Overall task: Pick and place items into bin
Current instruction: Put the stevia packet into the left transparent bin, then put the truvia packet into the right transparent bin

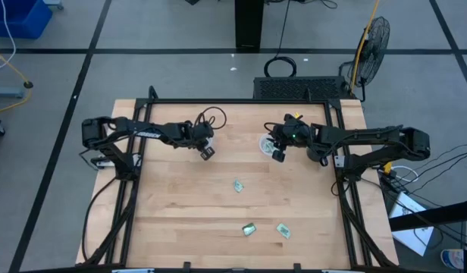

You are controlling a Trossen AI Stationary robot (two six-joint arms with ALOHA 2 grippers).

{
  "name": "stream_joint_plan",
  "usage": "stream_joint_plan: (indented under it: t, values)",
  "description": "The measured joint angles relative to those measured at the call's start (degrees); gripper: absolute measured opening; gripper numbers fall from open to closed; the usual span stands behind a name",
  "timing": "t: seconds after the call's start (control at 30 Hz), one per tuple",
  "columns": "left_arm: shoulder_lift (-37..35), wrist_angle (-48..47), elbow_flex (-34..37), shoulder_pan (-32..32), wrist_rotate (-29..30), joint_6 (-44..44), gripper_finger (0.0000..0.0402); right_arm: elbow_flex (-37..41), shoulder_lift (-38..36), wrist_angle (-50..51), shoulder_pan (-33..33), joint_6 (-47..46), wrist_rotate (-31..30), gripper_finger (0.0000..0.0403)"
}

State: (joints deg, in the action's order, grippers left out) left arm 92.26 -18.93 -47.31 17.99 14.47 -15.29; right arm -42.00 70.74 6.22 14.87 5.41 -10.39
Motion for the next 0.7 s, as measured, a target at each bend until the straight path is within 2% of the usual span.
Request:
stream_joint_plan:
  t: [0.37, 0.7]
  values:
    - [0.0, -0.8, -1.9, -0.1, 0.0, 0.2, 0.0082, 0.0, 0.0, 0.0, 0.0, 0.7, 0.0, 0.0089]
    - [0.0, -6.7, -11.9, -0.6, -2.2, 2.9, 0.0081, 0.0, 0.0, 0.0, -2.6, 3.4, 0.1, 0.0089]
